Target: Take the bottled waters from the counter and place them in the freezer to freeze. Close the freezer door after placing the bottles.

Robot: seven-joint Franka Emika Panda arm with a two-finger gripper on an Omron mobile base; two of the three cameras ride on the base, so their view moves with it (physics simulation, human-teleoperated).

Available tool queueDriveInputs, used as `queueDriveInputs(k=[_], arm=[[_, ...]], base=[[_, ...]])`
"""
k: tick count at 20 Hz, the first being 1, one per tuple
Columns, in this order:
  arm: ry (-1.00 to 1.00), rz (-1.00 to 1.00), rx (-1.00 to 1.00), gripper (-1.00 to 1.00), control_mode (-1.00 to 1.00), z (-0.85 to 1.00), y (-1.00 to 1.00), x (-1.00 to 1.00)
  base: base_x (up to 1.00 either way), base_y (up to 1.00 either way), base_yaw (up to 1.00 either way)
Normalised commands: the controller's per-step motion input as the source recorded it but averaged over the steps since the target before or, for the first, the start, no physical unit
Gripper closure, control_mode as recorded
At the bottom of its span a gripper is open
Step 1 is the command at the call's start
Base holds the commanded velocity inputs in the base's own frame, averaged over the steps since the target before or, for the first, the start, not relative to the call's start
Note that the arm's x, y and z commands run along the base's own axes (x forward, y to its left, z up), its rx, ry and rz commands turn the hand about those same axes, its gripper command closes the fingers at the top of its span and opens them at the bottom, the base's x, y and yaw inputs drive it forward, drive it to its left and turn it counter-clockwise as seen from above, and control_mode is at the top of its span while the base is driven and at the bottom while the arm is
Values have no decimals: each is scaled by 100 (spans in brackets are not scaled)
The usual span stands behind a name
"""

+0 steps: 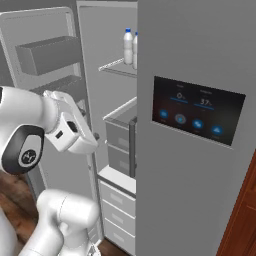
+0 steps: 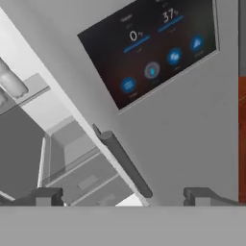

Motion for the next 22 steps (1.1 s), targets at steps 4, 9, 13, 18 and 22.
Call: queueDriveInputs(k=[4,9,13,18,22], arm=[[0,1,4,-100,-100,0,-1,0],[0,0,1,-100,-100,-1,0,-14],[0,0,1,-100,100,-1,2,-15],[0,0,0,-100,100,0,0,0],[0,0,0,-100,100,0,0,0]], base=[[0,0,0],[0,0,0],[-54,16,0],[-64,27,-8],[-47,18,-20]])
